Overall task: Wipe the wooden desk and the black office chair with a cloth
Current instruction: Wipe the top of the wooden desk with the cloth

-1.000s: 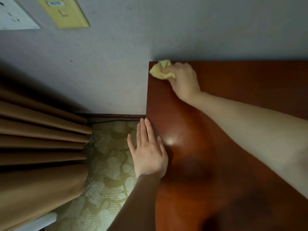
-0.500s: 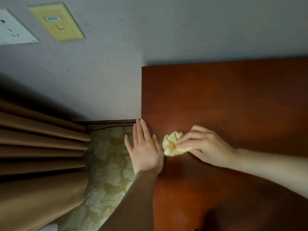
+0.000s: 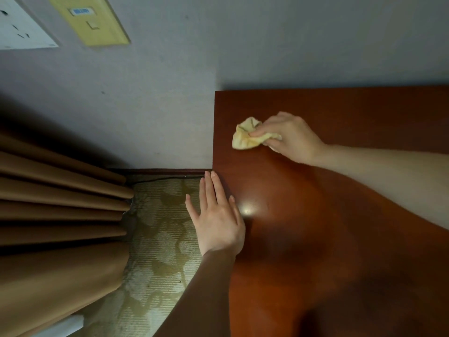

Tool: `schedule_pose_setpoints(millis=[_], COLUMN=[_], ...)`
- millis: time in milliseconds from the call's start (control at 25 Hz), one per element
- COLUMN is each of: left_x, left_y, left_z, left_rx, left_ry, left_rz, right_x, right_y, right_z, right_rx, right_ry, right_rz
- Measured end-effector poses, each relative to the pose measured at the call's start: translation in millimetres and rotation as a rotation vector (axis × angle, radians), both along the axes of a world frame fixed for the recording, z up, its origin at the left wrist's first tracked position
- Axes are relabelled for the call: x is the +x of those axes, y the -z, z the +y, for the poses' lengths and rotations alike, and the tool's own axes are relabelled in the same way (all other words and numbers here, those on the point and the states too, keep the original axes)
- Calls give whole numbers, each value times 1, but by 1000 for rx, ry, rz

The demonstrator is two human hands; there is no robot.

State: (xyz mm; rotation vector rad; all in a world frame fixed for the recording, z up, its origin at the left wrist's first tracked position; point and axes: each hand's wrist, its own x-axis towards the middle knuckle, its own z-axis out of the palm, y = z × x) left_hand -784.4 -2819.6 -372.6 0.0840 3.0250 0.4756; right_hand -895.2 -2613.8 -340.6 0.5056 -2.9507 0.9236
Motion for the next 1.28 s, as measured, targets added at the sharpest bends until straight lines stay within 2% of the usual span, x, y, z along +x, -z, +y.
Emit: schedule_pose_setpoints(millis=[200, 320, 400, 480, 680, 880, 1120, 1280], left_x=[0, -1, -1, -1, -1, -2, -3, -1], left_y=[-1, 0, 0, 1, 1, 0, 3, 2], left_z=[1, 0, 0, -1, -1, -1, -2, -1], left_rx=[6, 6, 3, -2, -16, -19, -24, -15], left_ry=[-7, -9, -9, -9, -9, -7, -13, -23], left_rz=[13, 4, -3, -5, -11, -19, -16, -1], right_x=[-52, -81, -88, -82, -24, 64, 170, 184], right_y=[10, 16, 18, 18, 10, 6, 7, 0], right_z=[-41, -67, -81, -83, -53, -39, -13, 14], right_rx=[-44, 23, 85, 127, 108, 32, 42, 73], right_ry=[391, 612, 681, 594, 111, 40, -75, -166], right_rz=[53, 24, 31, 66, 80, 77, 53, 103])
